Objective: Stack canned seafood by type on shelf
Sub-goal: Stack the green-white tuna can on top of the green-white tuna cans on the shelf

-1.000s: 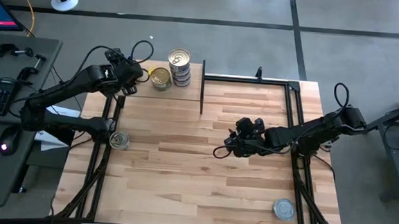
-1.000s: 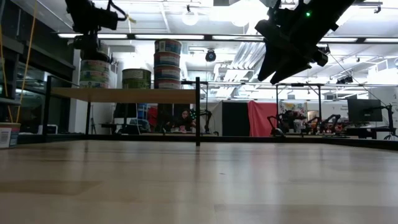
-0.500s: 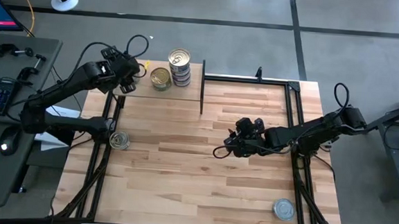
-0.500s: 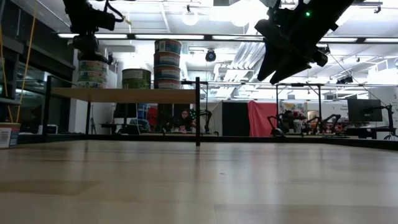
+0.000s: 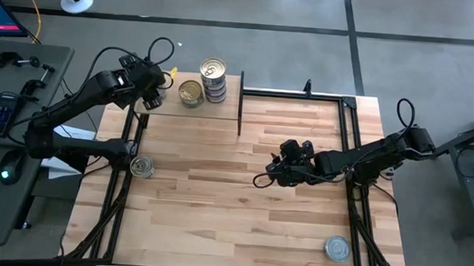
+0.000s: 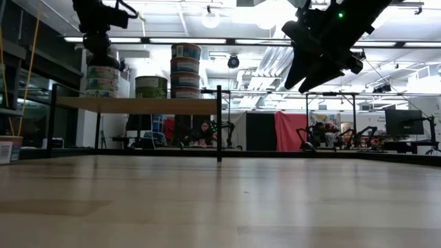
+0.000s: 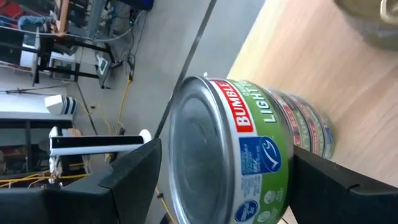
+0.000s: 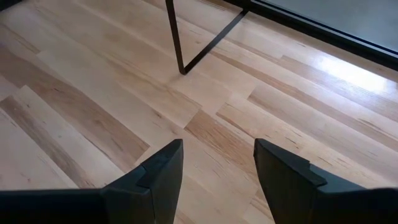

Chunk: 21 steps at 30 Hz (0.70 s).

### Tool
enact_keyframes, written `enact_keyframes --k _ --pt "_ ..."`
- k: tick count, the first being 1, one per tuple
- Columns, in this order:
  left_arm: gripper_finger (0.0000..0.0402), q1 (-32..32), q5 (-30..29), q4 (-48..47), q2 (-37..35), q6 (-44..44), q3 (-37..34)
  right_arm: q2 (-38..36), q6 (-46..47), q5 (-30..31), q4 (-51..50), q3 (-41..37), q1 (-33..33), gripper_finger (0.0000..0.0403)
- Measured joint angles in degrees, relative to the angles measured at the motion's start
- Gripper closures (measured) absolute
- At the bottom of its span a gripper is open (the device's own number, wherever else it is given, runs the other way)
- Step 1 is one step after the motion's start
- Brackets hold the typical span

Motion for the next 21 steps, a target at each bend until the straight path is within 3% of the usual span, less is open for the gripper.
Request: enact_keyframes --k 21 --pt "0.0108 0.0 4.02 -0.73 2.46 -5.6 0.91 0.0 0.0 -0.72 0.0 0.0 -1.46 0.0215"
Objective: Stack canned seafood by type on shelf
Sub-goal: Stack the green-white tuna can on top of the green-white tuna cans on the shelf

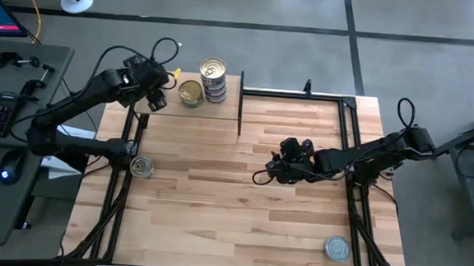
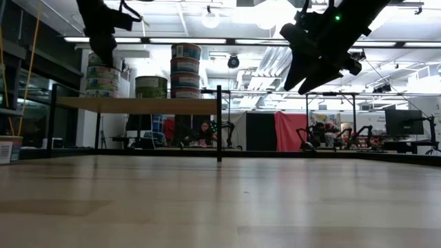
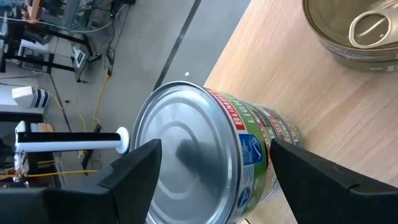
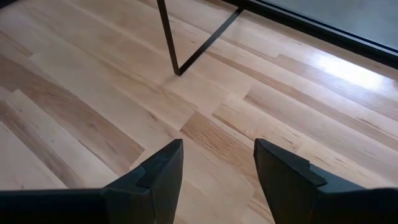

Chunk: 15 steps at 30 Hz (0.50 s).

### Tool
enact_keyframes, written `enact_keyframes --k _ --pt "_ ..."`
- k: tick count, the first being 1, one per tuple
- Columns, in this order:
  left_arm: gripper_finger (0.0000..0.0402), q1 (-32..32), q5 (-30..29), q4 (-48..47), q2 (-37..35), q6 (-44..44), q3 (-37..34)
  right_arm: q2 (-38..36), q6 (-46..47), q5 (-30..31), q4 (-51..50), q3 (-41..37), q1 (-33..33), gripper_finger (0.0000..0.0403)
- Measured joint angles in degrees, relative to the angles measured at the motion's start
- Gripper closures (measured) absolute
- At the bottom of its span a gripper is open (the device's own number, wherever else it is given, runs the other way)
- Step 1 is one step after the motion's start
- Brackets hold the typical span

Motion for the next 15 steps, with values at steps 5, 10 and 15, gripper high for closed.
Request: enact_keyframes --k 5,10,15 --pt "0.0108 0.0 -0.02 0.02 0.28 -0.01 0.02 0.0 0.02 -0.05 0.0 0.0 0.0 0.0215" --pt "0.0108 0.3 -0.02 0.37 0.17 0.35 0.02 0.0 0.02 -0.87 0.0 0.0 0.0 0.0215" --pt "0.0108 0.83 -0.09 0.85 0.17 1.45 0.04 0.0 1.0 -1.44 0.0 0.0 0.0 0.0215"
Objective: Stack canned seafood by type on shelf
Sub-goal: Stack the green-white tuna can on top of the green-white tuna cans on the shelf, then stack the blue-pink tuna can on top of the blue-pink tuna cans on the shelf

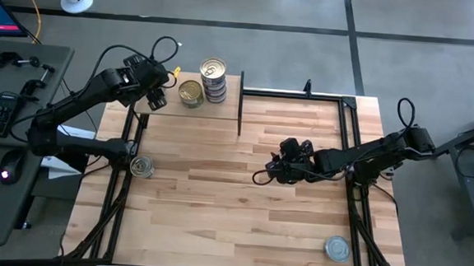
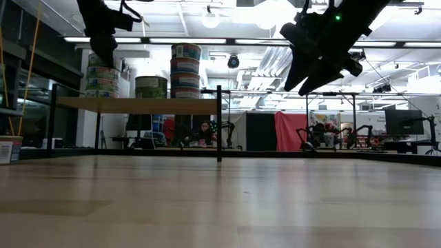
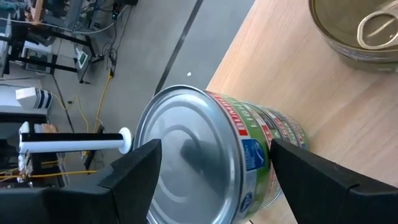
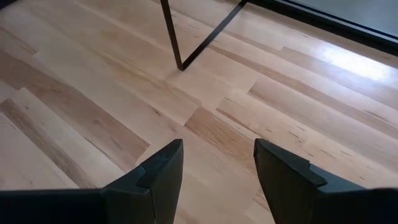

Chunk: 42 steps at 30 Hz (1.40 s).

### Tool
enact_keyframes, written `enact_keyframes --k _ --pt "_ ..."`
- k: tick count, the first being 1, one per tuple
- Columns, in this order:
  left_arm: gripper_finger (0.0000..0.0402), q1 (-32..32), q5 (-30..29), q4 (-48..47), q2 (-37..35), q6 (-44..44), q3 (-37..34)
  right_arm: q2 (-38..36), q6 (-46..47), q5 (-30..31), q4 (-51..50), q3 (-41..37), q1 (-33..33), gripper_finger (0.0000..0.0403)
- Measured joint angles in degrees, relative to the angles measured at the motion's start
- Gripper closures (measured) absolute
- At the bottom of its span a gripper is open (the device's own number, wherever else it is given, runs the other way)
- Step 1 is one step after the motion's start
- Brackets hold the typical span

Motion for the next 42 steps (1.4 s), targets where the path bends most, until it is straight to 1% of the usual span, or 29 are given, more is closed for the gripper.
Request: enact_keyframes --k 5,9,14,16,18,19,23,25,26,28,30,32,34,38,40,41,42 --pt "0.0108 -1.44 0.07 -0.84 0.02 -0.65 1.35 0.0 0.73 0.01 0.02 0.0 0.0 0.0215" --pt "0.0108 -2.07 0.17 -0.87 0.0 -2.86 4.44 0.0 0.73 0.0 0.01 0.0 0.0 0.0215" --pt "0.0108 -1.63 0.15 -0.63 0.0 -1.65 7.79 0.0 0.75 -0.09 0.04 0.0 0.02 0.0215" --pt "0.0108 -1.75 0.74 -0.66 0.0 -2.97 9.32 0.0 0.75 -0.51 0.38 0.0 0.0 0.0215" --pt "0.0108 -2.41 4.98 -0.51 -0.01 -7.86 11.08 0.0 0.75 -1.17 0.84 0.0 0.0 0.0215" --pt "0.0108 -2.79 8.67 -0.32 -0.04 -11.14 11.85 0.0 0.75 -1.57 1.09 0.0 0.01 0.0215" --pt "0.0108 -5.63 27.31 1.29 -0.02 -25.83 13.14 0.0 0.75 -5.22 2.27 0.0 0.0 0.0215" --pt "0.0108 -9.51 35.33 3.35 0.85 -30.16 13.14 0.0 0.38 -7.53 3.02 0.0 0.0 0.0215" --pt "0.0108 -12.51 38.19 4.84 1.7 -31.72 13.16 0.0 -0.04 -8.7 3.25 0.0 0.0 0.0215" --pt "0.0108 -20.36 40.36 7.12 4.22 -34.45 13.16 0.0 -1.4 -11.0 3.39 0.0 0.01 0.0215" --pt "0.0108 -28.75 40.2 7.51 6.93 -35.81 13.1 0.0 -2.67 -13.28 3.39 0.0 0.0 0.0215" --pt "0.0108 -37.22 39.31 5.24 9.09 -36.47 13.09 0.0 -3.05 -15.32 3.3 0.0 0.0 0.0215" --pt "0.0108 -45.53 34.85 2.2 10.95 -41.41 13.03 0.0 -3.99 -16.56 3.22 0.0 0.11 0.0215" --pt "0.0108 -60.75 20.38 0.41 11.61 -56.24 8.88 0.0 -5.69 -17.22 3.21 0.0 0.28 0.0215" --pt "0.0108 -66.49 13.92 -2.03 10.27 -66.48 5.63 0.0 -5.92 -17.36 3.21 -0.01 0.28 0.0215" --pt "0.0108 -68.66 12.1 -4.29 9.37 -72.5 3.8 0.0 -5.92 -17.38 3.23 -0.02 0.28 0.0215" --pt "0.0108 -70.48 11.64 -6.89 8.42 -77.74 1.87 0.0 -5.94 -17.38 3.25 -0.02 0.28 0.0215"
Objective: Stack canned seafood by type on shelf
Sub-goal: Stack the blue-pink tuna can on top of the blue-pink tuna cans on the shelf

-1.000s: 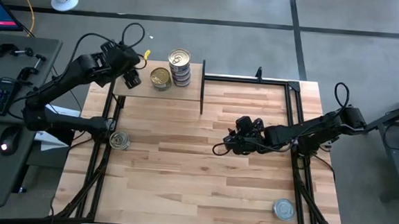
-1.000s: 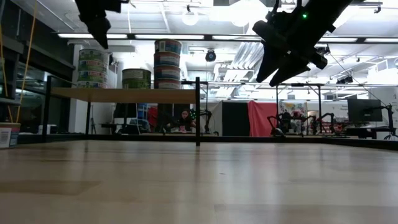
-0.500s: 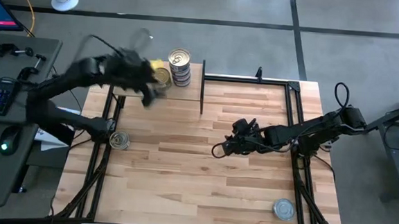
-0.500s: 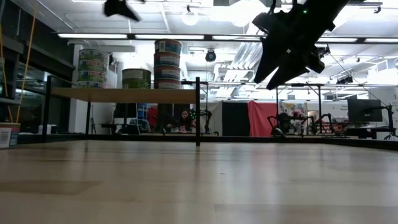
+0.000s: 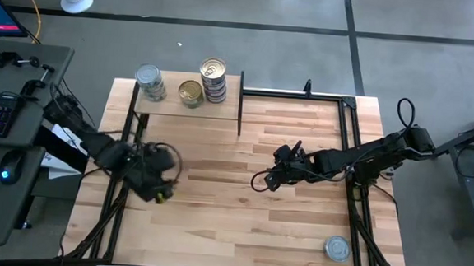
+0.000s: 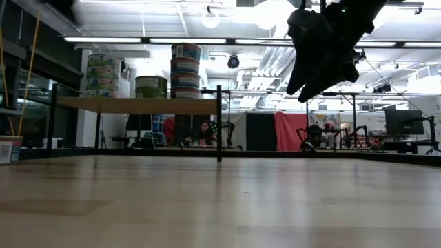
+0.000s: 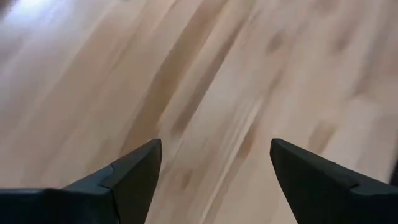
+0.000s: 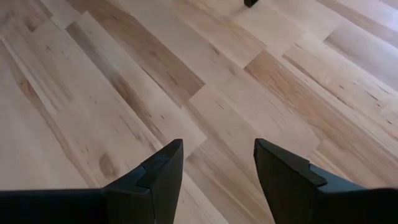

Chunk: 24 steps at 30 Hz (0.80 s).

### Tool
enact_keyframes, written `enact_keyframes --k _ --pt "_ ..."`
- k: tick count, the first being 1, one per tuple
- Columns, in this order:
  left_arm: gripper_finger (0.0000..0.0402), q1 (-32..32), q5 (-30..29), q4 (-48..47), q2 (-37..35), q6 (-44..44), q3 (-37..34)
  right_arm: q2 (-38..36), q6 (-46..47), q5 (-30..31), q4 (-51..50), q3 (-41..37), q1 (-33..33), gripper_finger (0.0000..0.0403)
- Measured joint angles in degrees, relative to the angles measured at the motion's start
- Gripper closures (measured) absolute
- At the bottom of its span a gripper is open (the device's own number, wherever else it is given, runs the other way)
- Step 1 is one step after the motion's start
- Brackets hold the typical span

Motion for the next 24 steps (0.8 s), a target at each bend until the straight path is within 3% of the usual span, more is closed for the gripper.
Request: enact_keyframes --k 3,7,10,14,17,22,24 --pt "0.0108 -1.38 5.76 -6.17 -4.37 -12.72 -6.38 0.0 0.0 0.0 -0.02 -0.01 0.0 0.0215" --pt "0.0108 3.03 18.49 -6.96 -10.24 -24.78 -16.91 0.0 0.0 0.02 0.16 -0.01 0.0 0.0215" --pt "0.0108 3.98 22.26 -7.14 -12.85 -34.35 -23.47 0.0 0.36 0.02 0.16 -0.01 0.0 0.0215" --pt "0.0108 3.49 22.16 -6.49 -13.62 -45.73 -28.71 0.0 1.84 0.02 0.18 -0.01 0.0 0.0215" --pt "0.0108 3.5 20.16 -5.69 -12.82 -47.66 -28.23 0.0 1.98 0.04 0.27 0.01 0.0 0.0215" --pt "0.0108 3.0 8.65 -2.64 -10.92 -50.03 -28.33 0.0 2.03 0.01 1.03 0.0 0.0 0.0215" --pt "0.0108 3.02 7.21 -2.37 -9.57 -50.14 -28.37 0.0 2.02 -0.39 1.17 0.02 0.0 0.0215"
